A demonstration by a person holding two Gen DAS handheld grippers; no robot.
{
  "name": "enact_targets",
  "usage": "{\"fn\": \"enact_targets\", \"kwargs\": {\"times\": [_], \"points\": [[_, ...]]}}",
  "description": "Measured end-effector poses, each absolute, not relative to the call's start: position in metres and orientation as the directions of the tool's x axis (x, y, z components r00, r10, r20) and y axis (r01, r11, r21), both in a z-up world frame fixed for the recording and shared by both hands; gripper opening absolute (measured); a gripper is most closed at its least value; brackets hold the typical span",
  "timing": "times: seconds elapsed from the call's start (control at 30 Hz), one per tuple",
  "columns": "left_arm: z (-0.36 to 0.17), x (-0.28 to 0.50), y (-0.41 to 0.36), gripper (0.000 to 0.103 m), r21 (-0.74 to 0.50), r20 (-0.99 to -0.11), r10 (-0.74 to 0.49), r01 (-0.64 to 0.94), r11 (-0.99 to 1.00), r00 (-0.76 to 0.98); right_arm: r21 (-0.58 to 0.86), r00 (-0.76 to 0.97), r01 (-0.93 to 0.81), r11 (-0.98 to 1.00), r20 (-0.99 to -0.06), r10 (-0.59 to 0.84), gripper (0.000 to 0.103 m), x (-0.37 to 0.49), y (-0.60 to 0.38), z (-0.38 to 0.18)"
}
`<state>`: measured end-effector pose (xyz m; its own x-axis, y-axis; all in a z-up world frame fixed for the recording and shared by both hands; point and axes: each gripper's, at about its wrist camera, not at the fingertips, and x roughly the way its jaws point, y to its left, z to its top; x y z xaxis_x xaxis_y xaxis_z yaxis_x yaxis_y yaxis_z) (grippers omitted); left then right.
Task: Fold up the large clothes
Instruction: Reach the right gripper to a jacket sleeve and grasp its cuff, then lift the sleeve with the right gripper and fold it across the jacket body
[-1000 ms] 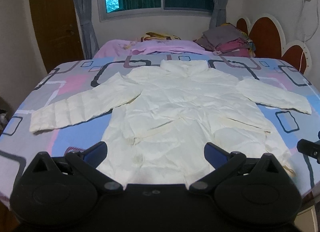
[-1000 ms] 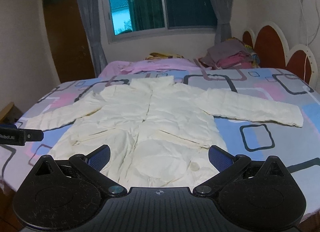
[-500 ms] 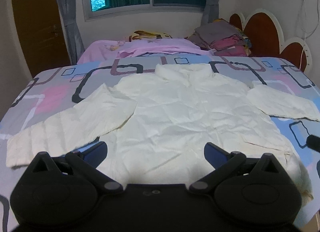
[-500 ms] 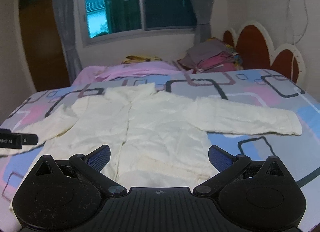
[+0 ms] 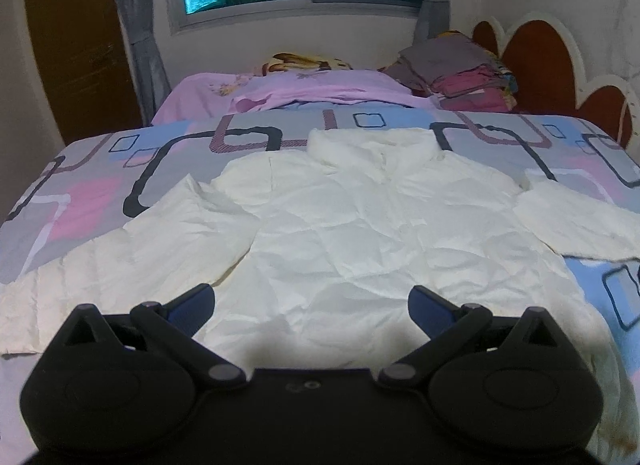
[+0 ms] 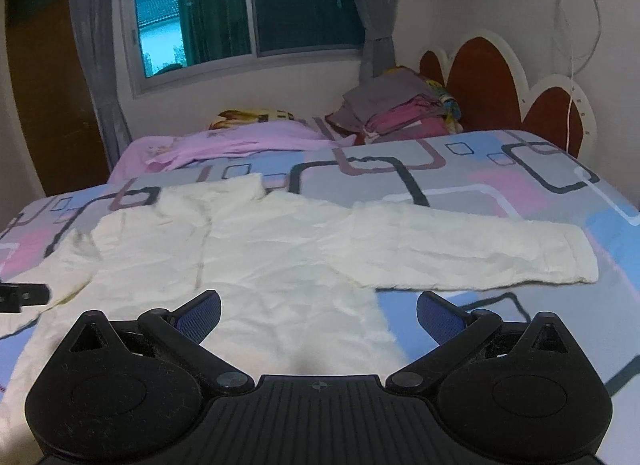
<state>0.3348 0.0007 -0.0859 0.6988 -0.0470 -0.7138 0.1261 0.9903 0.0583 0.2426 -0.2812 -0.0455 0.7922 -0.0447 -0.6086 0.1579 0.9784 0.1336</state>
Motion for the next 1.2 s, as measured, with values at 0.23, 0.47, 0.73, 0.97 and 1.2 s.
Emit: {"fn": "enact_targets", "kwargs": {"times": [0.23, 0.47, 0.73, 0.97, 1.2], "points": [[-0.1, 0.367, -0.048, 0.103, 0.067, -0.73, -0.006, 0.082, 0.994, 0.683, 0.164, 0.764, 0.229, 0.959, -0.641, -0.073, 0.102, 0.279, -0.365, -0.074], [-0.118, 0.401, -0.115, 0.103, 0.075, -0.731, -0.014, 0.1, 0.992, 0.683, 0.155, 0.712, 0.351, 0.924, -0.685, -0.155, 0.102, 0.304, -0.455, -0.11], [-0.145, 0.434, -0.167, 0.103, 0.076, -0.751, -0.032, 0.135, 0.988, 0.659, 0.206, 0.608, 0.546, 0.812, -0.764, -0.216, 0.073, 0.306, -0.55, -0.157], [-0.16, 0.451, -0.185, 0.1, 0.096, -0.762, -0.029, 0.157, 0.983, 0.647, 0.253, 0.567, 0.659, 0.709, -0.786, -0.246, 0.073, 0.301, -0.596, -0.178], [-0.165, 0.459, -0.178, 0.093, 0.105, -0.773, -0.018, 0.156, 0.982, 0.634, 0.279, 0.589, 0.693, 0.665, -0.751, -0.298, 0.038, 0.313, -0.613, -0.177]]}}
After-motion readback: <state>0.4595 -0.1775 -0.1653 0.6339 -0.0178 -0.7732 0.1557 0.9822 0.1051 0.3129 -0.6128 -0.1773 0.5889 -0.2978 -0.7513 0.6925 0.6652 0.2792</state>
